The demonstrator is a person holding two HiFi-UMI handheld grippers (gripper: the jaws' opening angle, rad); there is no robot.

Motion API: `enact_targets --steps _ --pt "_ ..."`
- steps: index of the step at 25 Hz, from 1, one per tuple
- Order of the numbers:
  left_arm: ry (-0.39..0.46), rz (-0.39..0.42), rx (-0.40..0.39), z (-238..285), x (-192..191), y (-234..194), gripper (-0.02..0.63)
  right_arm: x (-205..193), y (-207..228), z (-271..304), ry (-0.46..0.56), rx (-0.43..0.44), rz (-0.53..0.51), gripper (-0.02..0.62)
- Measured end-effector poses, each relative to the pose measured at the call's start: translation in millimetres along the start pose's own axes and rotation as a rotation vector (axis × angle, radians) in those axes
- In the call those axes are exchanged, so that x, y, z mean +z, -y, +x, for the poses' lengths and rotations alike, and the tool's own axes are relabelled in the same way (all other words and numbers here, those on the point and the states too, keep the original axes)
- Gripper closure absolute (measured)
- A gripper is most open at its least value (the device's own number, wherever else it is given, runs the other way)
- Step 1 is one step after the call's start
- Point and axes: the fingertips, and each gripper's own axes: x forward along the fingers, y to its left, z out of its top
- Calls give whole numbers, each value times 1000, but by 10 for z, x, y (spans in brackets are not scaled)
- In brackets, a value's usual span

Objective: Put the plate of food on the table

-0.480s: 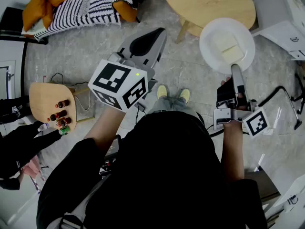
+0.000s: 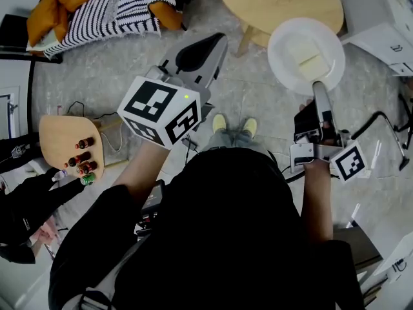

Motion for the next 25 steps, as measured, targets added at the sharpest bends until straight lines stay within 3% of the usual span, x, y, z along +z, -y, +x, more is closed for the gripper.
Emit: enact_targets --steps 11,19,25 --pt "-3 -6 -15 -88 -9 29 601 -79 -80 -24 -1 -1 -2 571" --pt "16 -19 -35 -482 -163 -462 601 -624 -204 199 16 -11 -21 571" --pt "32 -7 -52 -473 -40 -395 601 -504 -308 157 37 -8 -45 571"
